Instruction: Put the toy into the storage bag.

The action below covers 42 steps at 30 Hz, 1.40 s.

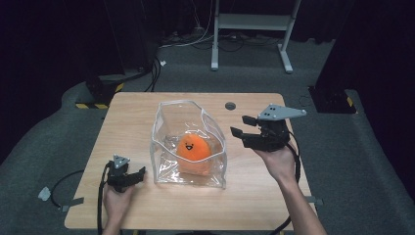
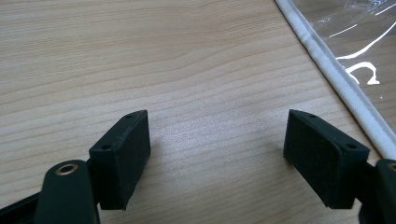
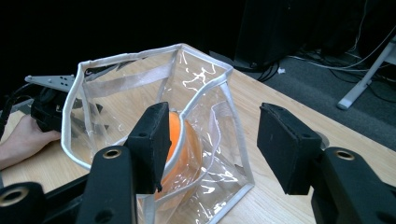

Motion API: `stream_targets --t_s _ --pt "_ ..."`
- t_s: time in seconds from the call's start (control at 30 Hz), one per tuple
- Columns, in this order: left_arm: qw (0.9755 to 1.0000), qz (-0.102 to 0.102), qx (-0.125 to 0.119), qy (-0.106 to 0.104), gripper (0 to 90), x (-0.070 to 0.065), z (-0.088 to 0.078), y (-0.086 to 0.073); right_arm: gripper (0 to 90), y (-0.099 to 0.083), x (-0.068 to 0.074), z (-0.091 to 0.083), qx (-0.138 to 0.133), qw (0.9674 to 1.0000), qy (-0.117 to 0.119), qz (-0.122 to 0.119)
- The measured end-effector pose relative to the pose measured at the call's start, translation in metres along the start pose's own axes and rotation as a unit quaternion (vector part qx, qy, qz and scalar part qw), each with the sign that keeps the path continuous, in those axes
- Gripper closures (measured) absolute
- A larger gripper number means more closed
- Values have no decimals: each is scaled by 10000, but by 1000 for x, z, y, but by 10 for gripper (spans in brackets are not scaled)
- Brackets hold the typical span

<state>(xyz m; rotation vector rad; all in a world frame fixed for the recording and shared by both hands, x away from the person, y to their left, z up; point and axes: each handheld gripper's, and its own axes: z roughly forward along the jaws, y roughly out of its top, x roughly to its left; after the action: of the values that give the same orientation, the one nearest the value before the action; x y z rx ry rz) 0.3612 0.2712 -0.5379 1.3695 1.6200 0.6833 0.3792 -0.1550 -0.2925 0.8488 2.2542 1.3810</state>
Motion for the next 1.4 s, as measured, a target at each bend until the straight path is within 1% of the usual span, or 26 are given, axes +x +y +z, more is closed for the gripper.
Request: stream_targets --t_s 0.47,1.17,1.23,1.4 --pt "10000 2 9 8 228 0 0 0 442 -7 -7 -11 -151 9998 -102 117" --pt "10000 0 9 8 228 0 0 0 442 -23 -18 -25 -324 9987 -237 301" --pt "10000 -1 8 6 228 0 0 0 442 -25 -19 -27 -337 9987 -247 290" --pt "10000 -1 8 7 228 0 0 0 443 -29 -21 -31 -378 9983 -273 359"
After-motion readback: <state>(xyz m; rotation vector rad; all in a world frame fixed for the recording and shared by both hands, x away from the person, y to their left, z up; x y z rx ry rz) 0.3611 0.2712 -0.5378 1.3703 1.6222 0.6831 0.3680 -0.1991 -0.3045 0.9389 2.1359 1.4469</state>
